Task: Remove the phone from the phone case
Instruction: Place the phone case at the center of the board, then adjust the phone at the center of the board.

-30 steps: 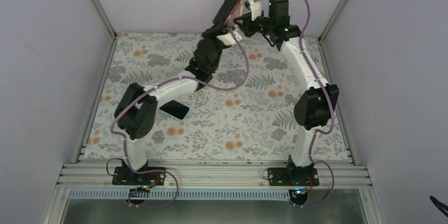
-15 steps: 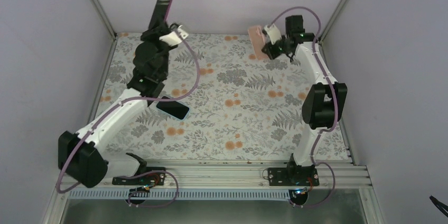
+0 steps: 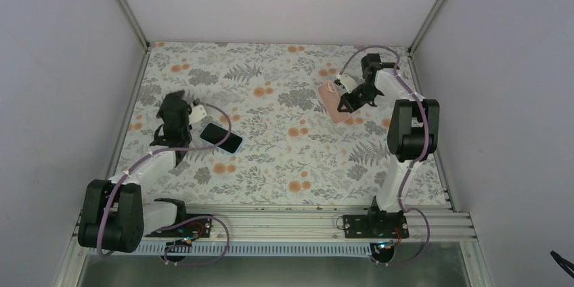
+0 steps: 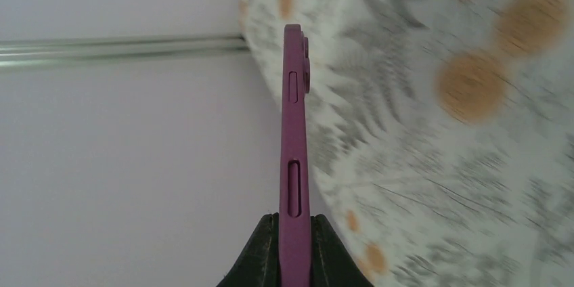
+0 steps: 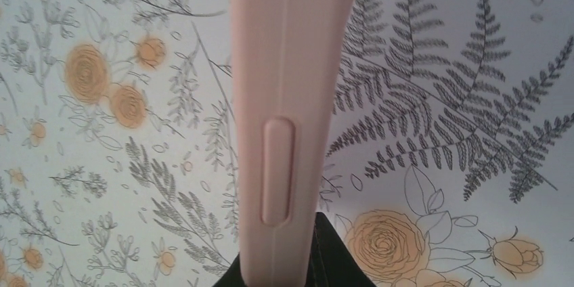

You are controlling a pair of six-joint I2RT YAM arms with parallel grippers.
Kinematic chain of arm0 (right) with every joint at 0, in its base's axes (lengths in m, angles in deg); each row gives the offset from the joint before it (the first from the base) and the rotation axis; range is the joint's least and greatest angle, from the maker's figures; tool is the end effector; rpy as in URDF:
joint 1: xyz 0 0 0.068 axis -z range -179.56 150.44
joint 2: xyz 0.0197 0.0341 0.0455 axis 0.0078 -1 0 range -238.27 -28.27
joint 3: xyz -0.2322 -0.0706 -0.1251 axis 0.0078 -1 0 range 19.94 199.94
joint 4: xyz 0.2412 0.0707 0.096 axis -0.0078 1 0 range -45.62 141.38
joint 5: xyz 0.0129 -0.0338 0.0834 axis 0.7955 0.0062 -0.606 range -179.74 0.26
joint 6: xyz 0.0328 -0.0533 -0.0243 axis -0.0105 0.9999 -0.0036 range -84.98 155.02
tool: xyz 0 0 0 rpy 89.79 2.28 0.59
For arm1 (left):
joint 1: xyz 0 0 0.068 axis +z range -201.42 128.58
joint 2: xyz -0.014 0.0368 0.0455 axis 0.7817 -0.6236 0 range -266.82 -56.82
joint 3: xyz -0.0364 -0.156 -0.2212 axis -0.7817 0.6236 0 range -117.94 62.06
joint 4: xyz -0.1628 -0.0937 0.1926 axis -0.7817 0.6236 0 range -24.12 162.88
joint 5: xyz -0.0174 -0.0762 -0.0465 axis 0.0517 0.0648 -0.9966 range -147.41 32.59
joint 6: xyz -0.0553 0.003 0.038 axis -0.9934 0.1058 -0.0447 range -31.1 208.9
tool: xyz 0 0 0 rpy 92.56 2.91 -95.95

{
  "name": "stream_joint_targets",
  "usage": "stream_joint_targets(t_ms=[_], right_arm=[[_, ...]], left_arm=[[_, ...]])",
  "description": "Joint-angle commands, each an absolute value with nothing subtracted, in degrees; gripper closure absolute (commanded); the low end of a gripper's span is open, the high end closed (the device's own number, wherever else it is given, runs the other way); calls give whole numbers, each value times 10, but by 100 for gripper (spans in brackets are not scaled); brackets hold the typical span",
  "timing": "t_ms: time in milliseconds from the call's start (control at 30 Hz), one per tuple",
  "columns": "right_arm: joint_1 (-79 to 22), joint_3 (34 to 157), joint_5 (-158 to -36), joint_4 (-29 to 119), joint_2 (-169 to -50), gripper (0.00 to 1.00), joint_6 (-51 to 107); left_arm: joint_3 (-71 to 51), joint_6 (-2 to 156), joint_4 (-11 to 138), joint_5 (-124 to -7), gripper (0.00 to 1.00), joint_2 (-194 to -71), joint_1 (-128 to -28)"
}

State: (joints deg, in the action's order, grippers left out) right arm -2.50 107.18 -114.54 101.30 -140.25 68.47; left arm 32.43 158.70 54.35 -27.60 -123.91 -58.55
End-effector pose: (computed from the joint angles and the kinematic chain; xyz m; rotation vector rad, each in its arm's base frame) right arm 0.3900 0.0427 0.1857 -0.9297 2.6824 0.5478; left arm 0.2642 -0.0063 0.1979 1.0562 1.9047 1.1876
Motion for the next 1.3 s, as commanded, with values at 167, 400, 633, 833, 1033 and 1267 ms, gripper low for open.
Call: stream_joint_targets(t_ms=[167, 400, 633, 833, 1033, 1267], right_arm=[[23, 1166, -1165, 1072, -1503, 96, 687], [24, 1183, -1057, 1031, -1499, 87, 673], [26, 1148, -1026, 1002, -1450, 9, 682], [-16, 1115, -1058, 1008, -1330, 0, 717], [-187, 1084, -1166, 967, -1215, 0, 671], [-387, 1116, -1159, 846, -1298, 0, 550]], left_arm=[[404, 1592, 512, -287, 98, -1304, -579], [373, 1571, 646, -360, 77, -1323, -584], [318, 1567, 855, -472, 16, -1272, -585], [178, 1541, 1038, -555, 0, -1218, -583], [-16, 1465, 1097, -640, 0, -1190, -545], [-48, 1344, 983, -626, 0, -1188, -526]])
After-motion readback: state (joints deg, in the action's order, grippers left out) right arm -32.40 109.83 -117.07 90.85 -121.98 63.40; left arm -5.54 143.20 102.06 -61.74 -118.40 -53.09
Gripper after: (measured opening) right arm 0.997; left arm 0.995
